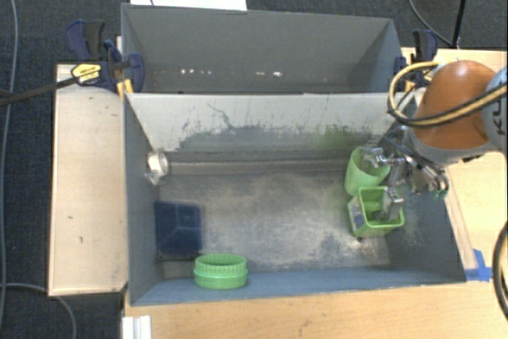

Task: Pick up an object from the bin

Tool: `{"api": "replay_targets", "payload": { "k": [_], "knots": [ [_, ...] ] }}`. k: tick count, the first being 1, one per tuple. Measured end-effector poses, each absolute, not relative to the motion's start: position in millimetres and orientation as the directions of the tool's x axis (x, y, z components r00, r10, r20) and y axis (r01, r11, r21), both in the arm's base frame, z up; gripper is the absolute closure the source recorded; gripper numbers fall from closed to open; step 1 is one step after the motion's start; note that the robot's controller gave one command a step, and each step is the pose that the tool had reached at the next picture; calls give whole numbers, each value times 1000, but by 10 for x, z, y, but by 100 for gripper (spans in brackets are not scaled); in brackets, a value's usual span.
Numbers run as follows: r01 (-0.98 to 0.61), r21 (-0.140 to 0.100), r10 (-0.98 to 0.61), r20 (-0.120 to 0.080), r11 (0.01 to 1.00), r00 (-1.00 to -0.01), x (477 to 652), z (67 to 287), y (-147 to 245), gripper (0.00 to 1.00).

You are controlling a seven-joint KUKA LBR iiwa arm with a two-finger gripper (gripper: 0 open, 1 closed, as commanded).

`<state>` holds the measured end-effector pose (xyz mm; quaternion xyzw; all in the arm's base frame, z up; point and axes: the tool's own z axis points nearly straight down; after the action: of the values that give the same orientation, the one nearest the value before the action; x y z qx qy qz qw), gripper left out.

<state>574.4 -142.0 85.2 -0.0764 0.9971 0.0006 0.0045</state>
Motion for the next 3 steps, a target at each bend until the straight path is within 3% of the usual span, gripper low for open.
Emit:
{"api": "replay_targets", "payload": {
  "k": [1,2,3],
  "knots": [
    [-92,-1,-92,-13,996,-996,5696,736,-1465,100],
    [-93,-1,-93,-13,996,-996,5696,736,-1464,100],
    [-97,-2,-97,-14,995,-995,5752,1015,-1407,100]
  ]
}}
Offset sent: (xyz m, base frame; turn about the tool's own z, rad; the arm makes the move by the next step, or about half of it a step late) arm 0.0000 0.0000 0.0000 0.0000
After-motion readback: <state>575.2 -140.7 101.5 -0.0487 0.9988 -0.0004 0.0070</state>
